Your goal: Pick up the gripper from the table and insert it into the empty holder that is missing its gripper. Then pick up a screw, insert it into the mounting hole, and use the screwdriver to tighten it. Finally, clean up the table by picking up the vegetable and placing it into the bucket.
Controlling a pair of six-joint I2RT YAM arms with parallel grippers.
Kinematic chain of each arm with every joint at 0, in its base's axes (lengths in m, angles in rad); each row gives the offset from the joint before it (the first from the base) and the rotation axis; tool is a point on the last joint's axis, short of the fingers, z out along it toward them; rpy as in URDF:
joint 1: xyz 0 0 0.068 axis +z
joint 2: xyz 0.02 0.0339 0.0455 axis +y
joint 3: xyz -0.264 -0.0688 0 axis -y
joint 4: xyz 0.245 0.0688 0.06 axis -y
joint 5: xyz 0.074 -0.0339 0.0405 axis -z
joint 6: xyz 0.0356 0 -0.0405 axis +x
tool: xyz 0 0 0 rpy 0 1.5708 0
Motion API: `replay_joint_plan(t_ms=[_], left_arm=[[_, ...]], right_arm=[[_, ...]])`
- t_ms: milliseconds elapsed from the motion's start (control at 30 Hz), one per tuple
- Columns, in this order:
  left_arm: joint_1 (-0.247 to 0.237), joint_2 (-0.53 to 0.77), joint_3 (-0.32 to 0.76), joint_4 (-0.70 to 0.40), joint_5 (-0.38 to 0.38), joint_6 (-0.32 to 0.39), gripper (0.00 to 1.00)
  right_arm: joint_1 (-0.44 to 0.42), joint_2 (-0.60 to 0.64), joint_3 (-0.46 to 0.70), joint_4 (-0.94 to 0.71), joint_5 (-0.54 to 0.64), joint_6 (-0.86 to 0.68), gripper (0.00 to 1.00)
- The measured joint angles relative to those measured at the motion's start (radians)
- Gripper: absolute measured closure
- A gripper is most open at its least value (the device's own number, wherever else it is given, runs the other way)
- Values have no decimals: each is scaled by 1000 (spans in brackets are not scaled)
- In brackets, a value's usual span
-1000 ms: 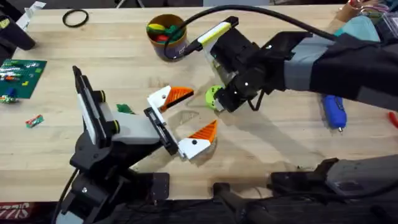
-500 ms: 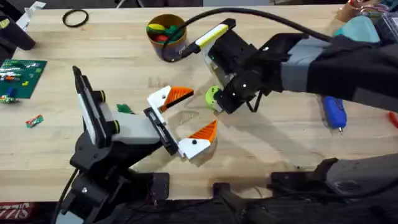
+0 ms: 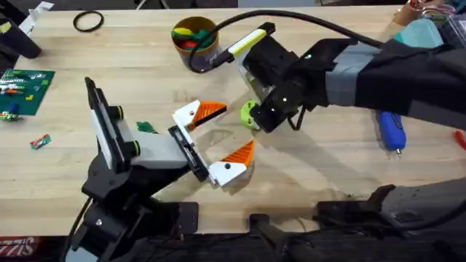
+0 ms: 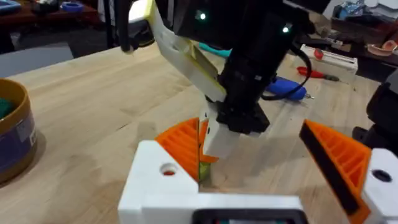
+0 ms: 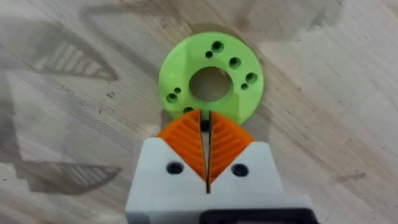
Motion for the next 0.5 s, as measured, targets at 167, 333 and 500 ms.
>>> replay_joint_plan(t_ms=[167, 333, 500], left_arm=[[0, 0, 0, 0, 0, 0, 14], [0, 0, 0, 0, 0, 0, 14], [0, 0, 0, 0, 0, 0, 14]], right_arm=[[0, 0, 0, -1, 0, 0, 998], [0, -1, 8, -24, 0, -1, 998], [0, -63, 37, -68, 0, -20, 998]])
